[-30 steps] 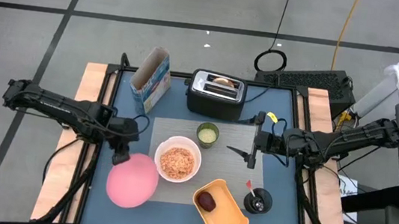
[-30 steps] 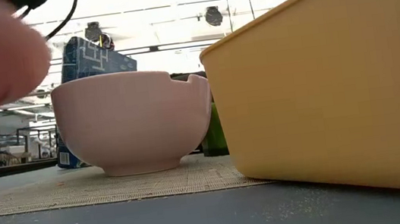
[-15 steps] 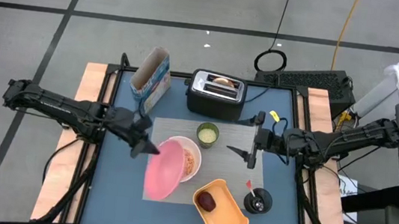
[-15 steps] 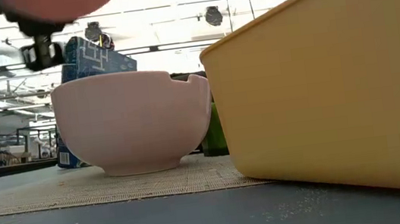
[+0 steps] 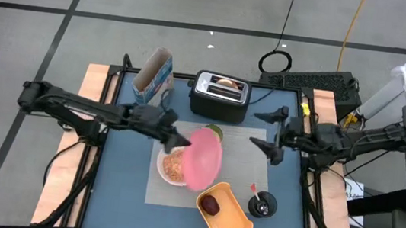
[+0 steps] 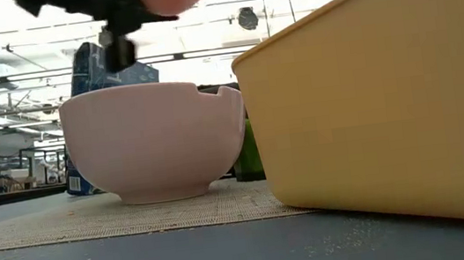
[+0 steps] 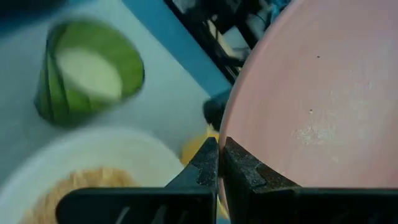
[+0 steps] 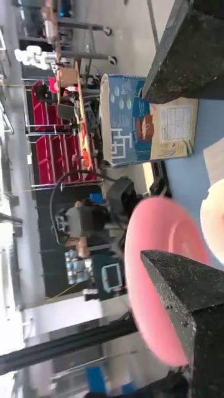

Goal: Arrange a breakfast setting
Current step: Put the pink plate on the gray table mat to the bottom right of the green cup

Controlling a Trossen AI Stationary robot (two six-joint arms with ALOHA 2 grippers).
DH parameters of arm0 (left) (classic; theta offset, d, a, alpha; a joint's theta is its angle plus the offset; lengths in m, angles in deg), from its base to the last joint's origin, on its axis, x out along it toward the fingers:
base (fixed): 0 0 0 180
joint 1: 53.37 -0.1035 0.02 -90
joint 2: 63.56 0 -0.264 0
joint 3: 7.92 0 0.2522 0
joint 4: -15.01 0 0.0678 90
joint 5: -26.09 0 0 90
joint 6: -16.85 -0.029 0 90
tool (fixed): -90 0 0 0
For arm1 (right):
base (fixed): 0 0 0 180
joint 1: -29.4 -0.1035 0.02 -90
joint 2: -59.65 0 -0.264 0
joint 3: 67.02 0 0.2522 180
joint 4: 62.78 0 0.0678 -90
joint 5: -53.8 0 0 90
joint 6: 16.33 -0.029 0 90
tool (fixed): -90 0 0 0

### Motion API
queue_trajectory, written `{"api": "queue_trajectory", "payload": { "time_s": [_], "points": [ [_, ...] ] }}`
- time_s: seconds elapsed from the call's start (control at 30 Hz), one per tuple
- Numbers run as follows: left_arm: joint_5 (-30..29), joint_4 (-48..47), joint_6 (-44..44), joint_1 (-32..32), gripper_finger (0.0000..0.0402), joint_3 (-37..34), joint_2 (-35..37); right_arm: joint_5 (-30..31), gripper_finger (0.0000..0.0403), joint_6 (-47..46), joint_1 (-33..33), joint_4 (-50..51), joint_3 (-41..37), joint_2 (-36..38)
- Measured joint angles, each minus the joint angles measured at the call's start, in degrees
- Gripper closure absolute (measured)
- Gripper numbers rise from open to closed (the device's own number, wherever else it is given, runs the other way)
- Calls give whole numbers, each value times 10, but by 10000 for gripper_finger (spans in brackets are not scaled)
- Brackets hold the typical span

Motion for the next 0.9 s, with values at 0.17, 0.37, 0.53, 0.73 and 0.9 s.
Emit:
{"api": "queue_trajectory", "payload": {
  "time_s": [0.17, 0.37, 0.53, 0.73, 0.9],
  "points": [
    [-6, -22, -76, -24, 394, 109, -97, -1, 14, -9, 0, 50, 0, 53],
    [-26, -74, -132, -42, 394, 218, -182, -1, 14, -25, 0, 128, 0, 106],
    [-58, -130, -168, -55, 394, 280, -239, -1, 14, -33, 0, 171, 0, 127],
    [-92, -137, -181, -67, 394, 301, -276, -1, 14, -35, 0, 173, 0, 124],
    [-112, -147, -182, -72, 394, 301, -276, 0, 14, -54, 0, 180, 0, 101]
  ]
}}
